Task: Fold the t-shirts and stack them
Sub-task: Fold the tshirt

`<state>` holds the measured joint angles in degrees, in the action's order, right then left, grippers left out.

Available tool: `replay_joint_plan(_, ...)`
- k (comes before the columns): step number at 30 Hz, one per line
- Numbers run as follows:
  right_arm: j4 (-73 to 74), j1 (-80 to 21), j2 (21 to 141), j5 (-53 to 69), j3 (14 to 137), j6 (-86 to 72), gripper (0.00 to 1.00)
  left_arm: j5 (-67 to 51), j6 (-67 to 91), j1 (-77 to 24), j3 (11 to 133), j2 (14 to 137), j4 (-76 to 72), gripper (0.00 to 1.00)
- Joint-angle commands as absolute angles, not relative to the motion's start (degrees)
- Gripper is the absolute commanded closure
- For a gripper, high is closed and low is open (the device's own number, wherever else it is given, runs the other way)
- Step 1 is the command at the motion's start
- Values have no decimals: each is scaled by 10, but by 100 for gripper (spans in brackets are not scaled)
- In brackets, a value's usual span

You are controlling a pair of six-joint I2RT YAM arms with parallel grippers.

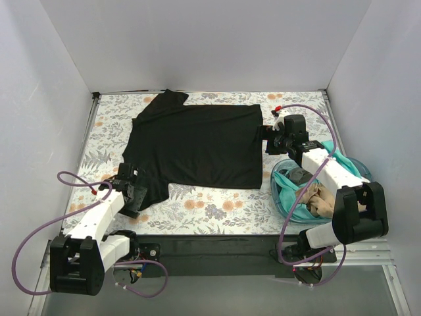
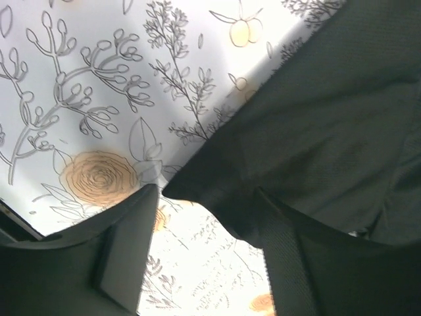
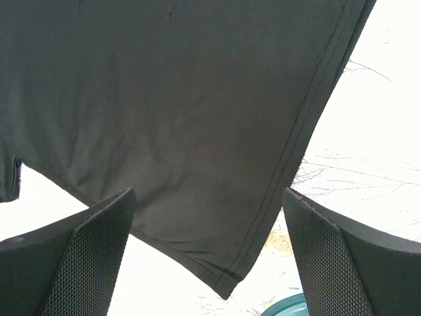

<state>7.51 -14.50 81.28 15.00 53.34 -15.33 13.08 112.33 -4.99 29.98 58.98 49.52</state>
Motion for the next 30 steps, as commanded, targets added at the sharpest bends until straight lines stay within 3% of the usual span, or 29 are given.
replay_joint_plan(1,65,-144,816,143,543,-156,2,163,1139,-49,286,596,485,44)
replay_joint_plan(2,66,-143,815,142,542,-156,2,166,1141,-49,284,600,482,52)
replay_joint_plan(5,69,-144,809,141,538,-157,2,170,1138,-48,277,620,465,60)
replay_joint_plan(8,71,-144,798,138,533,-158,2,166,1131,-48,271,636,441,74)
replay_joint_plan(9,72,-144,795,137,531,-159,2,162,1129,-48,271,646,436,82)
replay_joint_plan(10,73,-144,787,134,528,-160,2,159,1127,-48,271,651,428,100)
replay_joint_plan(19,131,-167,737,102,492,-163,2,181,1110,-48,284,618,428,100)
replay_joint_plan(30,229,-342,755,21,451,-120,4,174,1095,-48,300,525,460,100)
